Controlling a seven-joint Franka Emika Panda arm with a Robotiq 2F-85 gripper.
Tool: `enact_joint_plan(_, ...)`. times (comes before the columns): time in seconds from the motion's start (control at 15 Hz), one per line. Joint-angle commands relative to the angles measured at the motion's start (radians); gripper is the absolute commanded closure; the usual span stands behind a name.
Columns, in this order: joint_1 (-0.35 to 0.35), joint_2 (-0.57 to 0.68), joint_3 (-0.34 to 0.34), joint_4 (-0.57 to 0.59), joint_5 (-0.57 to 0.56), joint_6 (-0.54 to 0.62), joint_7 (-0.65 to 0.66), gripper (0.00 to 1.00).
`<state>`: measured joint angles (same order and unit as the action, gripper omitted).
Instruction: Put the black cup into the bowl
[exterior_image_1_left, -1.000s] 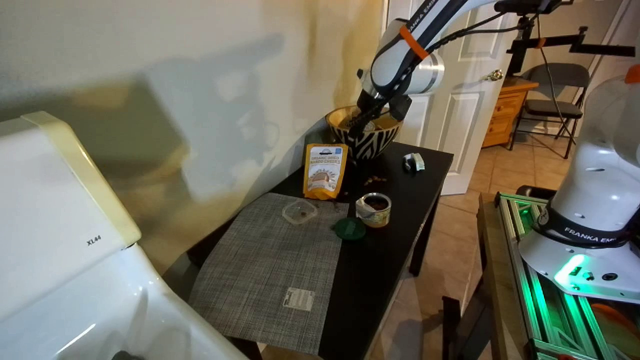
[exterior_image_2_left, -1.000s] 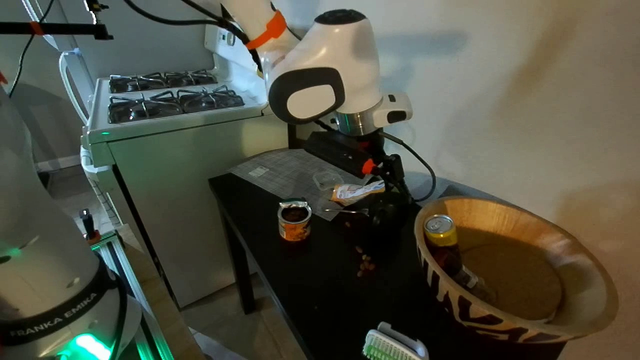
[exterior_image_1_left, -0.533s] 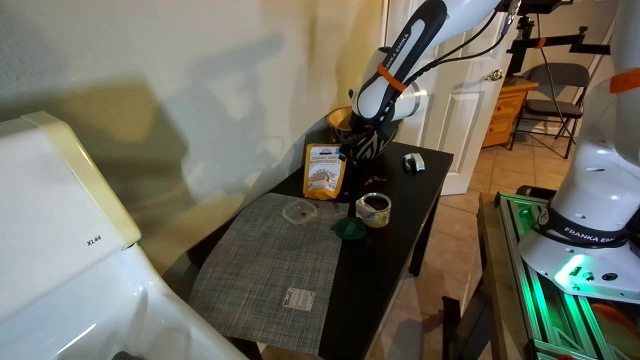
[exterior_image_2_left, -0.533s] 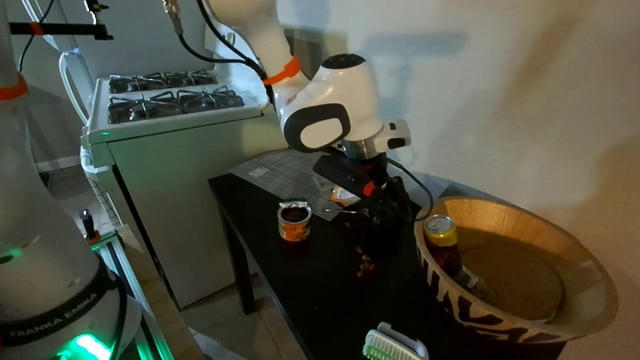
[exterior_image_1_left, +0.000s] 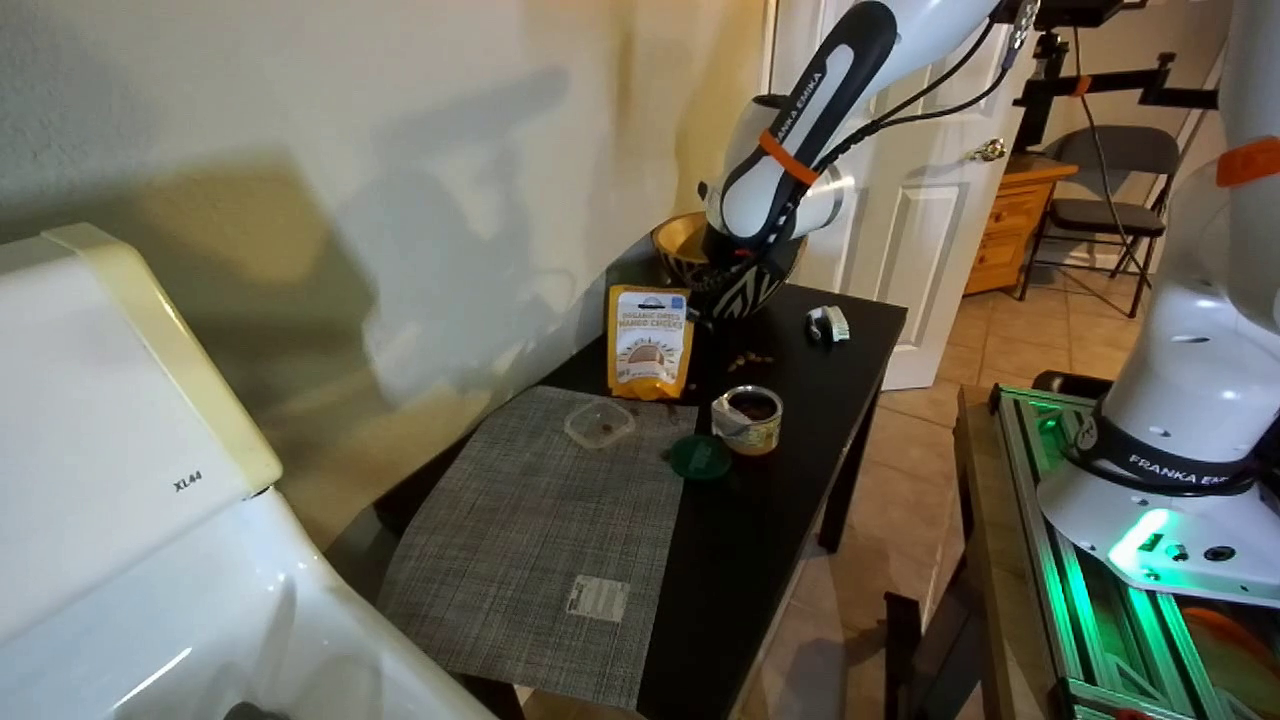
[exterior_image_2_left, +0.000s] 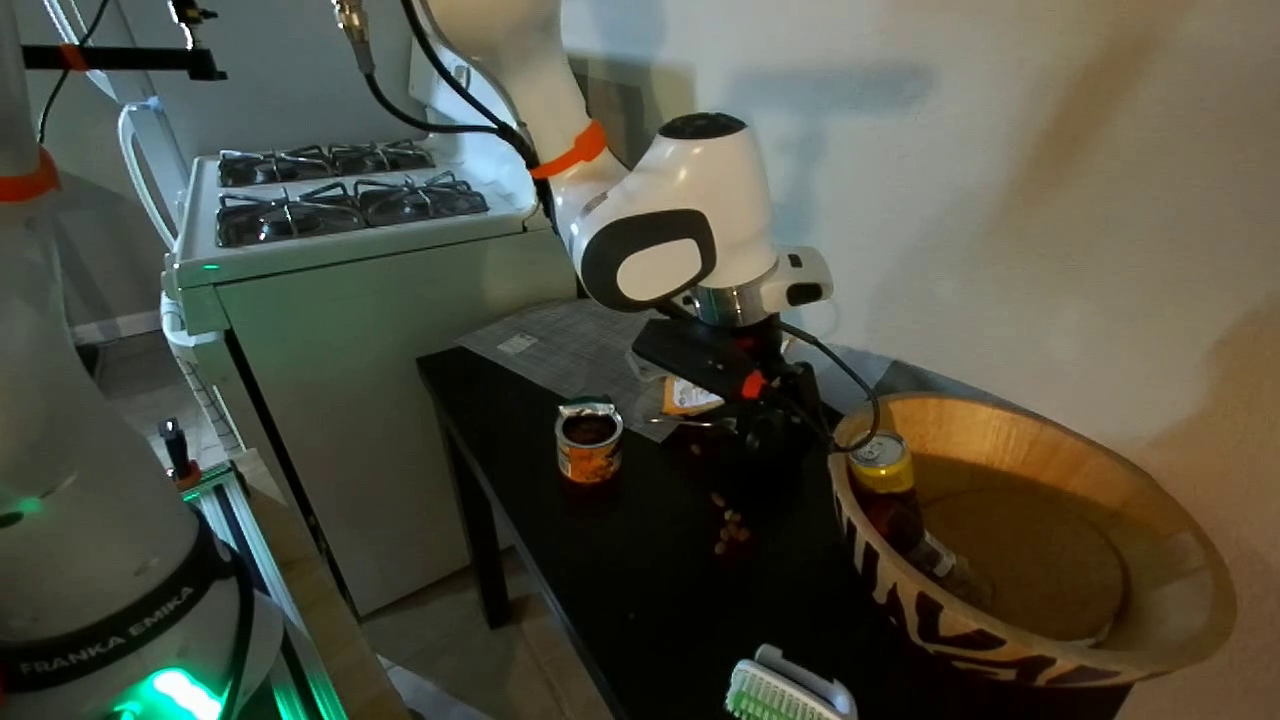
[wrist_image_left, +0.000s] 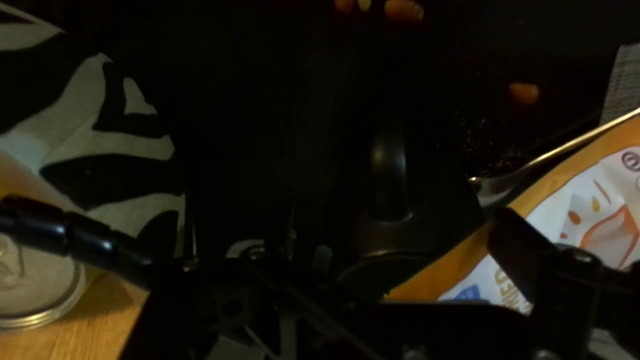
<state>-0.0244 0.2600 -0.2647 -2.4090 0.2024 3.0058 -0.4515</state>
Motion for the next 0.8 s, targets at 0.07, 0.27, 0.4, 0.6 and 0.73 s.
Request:
enact_joint_plan(0.07,-0.037,-0.106,0.014,-0.031,0.01,-0.176,-0.089,0.0)
enact_joint_plan(0.27,-0.027,-0.081,0.001,-0.021,-0.004,-0.115,-0.087,0.0)
enact_joint_plan(0.4,-0.019,-0.041,-0.01,-0.02,-0.017,-0.046,-0.06,0.0)
enact_joint_plan(0.6,-0.018,0.024,-0.004,-0.017,0.007,0.047,-0.051,0.0)
enact_joint_plan(0.73,-0.007,0.068,-0.005,-0.014,0.006,0.09,-0.039,0.03)
